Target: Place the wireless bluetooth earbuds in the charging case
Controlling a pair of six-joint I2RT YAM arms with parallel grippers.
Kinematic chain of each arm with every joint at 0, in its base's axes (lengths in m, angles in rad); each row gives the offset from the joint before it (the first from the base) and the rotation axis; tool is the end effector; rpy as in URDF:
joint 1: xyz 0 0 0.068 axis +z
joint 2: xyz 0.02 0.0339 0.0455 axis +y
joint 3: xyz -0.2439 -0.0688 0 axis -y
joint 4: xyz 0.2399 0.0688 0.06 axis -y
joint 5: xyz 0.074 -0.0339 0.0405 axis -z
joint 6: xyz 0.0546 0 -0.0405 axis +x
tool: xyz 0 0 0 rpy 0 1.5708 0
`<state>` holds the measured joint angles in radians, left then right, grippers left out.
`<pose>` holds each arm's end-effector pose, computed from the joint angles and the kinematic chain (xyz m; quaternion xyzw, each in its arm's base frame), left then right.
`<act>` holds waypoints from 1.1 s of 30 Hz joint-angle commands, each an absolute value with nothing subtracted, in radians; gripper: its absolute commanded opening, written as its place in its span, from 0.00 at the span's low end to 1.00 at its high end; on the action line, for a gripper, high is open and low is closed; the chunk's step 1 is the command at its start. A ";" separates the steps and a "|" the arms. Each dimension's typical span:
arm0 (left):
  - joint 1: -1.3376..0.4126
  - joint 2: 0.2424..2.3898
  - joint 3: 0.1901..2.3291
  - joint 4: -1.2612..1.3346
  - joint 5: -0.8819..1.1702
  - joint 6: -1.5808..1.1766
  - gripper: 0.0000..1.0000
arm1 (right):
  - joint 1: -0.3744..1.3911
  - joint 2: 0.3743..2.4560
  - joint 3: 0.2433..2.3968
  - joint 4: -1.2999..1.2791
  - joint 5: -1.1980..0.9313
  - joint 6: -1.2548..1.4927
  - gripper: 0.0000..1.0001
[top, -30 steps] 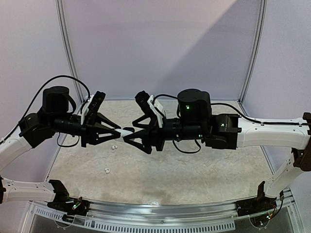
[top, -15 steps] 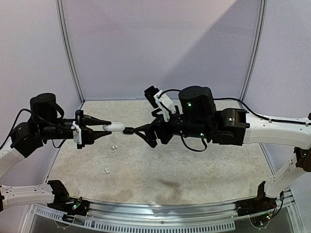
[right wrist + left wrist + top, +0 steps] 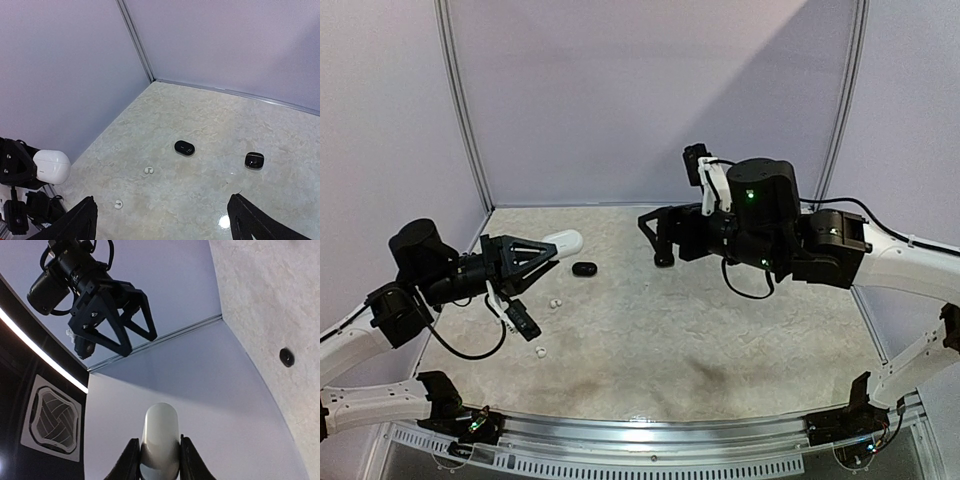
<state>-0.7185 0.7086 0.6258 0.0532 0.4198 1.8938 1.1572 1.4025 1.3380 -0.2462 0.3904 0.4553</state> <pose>0.1379 -0.1502 0.3085 0.7153 0.0435 0.2533 0.6499 0.1561 0.3038 0.3603 -0.1652 0.7836 0.3087 0.5132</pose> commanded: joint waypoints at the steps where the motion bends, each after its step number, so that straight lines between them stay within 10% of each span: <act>1: -0.733 0.734 0.592 0.217 0.411 2.048 0.00 | 1.155 1.441 1.459 -0.421 0.412 0.679 0.84; 19: -0.742 0.804 0.494 0.397 0.417 2.207 0.00 | 1.156 1.712 1.674 -0.252 -0.054 0.783 0.74; 33: -0.747 0.774 0.503 0.359 0.438 2.210 0.00 | 1.133 1.762 1.606 -0.030 -0.233 0.854 0.43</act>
<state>-0.7261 0.7776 0.5076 0.3775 0.4339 1.9942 1.1355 1.7283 1.6085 -0.1173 -0.1379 0.8238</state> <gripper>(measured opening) 0.248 0.451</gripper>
